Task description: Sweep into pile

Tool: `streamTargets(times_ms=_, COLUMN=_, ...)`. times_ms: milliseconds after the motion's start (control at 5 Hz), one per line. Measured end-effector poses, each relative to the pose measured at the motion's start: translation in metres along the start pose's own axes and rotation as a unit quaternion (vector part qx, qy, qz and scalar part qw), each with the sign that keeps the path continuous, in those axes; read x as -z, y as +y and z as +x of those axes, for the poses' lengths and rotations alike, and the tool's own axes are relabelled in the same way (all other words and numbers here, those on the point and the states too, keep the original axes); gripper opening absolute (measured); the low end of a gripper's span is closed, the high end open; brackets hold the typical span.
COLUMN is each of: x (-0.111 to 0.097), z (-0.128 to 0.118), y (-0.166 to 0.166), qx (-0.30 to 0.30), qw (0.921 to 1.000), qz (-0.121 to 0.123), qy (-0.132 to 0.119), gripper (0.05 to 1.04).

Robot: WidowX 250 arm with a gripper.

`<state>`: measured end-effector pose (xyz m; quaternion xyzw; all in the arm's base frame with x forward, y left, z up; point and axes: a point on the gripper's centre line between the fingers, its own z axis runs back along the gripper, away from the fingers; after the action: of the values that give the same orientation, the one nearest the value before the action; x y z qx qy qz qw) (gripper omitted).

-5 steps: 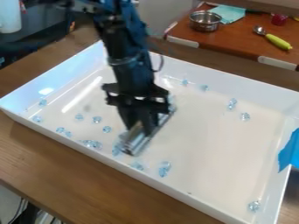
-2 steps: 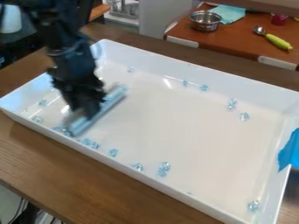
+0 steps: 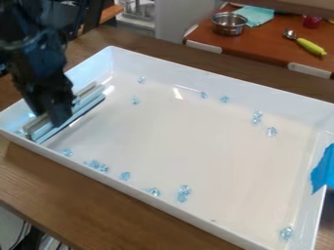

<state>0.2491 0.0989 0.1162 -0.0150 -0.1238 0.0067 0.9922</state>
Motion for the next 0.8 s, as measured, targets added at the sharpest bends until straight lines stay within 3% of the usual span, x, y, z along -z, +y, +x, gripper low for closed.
streamTargets(times_ms=200, x=-0.005, z=0.011, y=-0.049, qx=-0.022, qw=0.9987, qz=-0.045, qy=-0.001, gripper=0.358)
streamTargets(times_ms=400, x=-0.017, z=0.038, y=-0.089, qx=-0.047, qw=0.9967, qz=-0.063, qy=-0.018, gripper=0.359)
streamTargets(times_ms=600, x=-0.008, z=0.041, y=-0.136, qx=-0.048, qw=0.9959, qz=-0.076, qy=0.002, gripper=0.354)
streamTargets(times_ms=800, x=-0.001, z=0.039, y=-0.178, qx=-0.046, qw=0.9964, qz=-0.071, qy=0.000, gripper=0.354)
